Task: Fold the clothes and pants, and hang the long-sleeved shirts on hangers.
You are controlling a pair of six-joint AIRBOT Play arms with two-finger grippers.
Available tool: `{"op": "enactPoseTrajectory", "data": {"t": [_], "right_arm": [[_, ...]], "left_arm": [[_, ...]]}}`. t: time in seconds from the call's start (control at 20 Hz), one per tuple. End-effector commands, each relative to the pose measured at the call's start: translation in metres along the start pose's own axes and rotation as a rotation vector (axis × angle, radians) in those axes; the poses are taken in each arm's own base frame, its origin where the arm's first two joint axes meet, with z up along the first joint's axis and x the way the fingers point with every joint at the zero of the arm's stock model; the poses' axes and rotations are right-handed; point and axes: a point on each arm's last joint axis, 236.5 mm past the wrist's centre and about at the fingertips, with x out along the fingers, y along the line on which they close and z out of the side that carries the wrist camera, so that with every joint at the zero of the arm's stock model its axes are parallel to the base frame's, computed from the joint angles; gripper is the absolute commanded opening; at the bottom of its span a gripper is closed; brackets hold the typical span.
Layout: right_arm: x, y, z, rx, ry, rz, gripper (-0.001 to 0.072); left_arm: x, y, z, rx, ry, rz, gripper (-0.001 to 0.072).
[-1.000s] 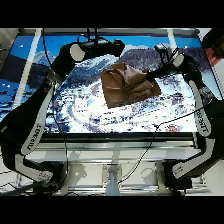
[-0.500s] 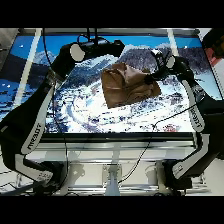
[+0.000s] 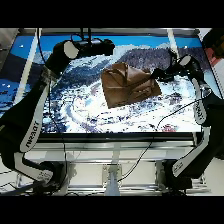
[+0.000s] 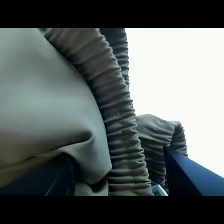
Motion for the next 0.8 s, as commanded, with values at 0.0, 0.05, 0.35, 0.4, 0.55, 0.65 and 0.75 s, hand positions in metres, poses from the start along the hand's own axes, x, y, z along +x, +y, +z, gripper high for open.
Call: {"op": "enactPoseTrajectory", "data": {"t": [0.0,0.05,0.35,0.4,0.55,0.65,0.75], "right_arm": [[0.011,0.004,-0.010,0.093,0.053,0.149,0.0573],[0.016,0.005,-0.011,0.107,0.059,0.175,0.0578],[0.038,0.047,-0.061,0.155,0.287,0.387,0.0601],[0.043,0.053,-0.064,0.139,0.292,0.387,0.0628],[0.064,0.073,-0.051,0.079,0.212,0.359,0.0591],[0.079,0.093,-0.048,0.050,0.174,0.344,0.0340],[0.092,0.117,-0.049,0.014,0.147,0.337,0.0051]], "left_arm": [[-0.003,0.003,-0.008,-0.005,0.038,-0.003,0.0323],[-0.003,0.003,-0.009,-0.005,0.042,-0.004,0.0323],[-0.003,0.003,-0.009,-0.005,0.042,-0.004,0.0323],[-0.003,0.003,-0.009,-0.005,0.042,-0.004,0.0323],[-0.003,0.003,-0.009,-0.005,0.042,-0.004,0.0323],[-0.003,0.003,-0.009,-0.005,0.042,-0.004,0.0323],[-0.003,0.003,-0.009,-0.005,0.042,-0.003,0.0323]]}}
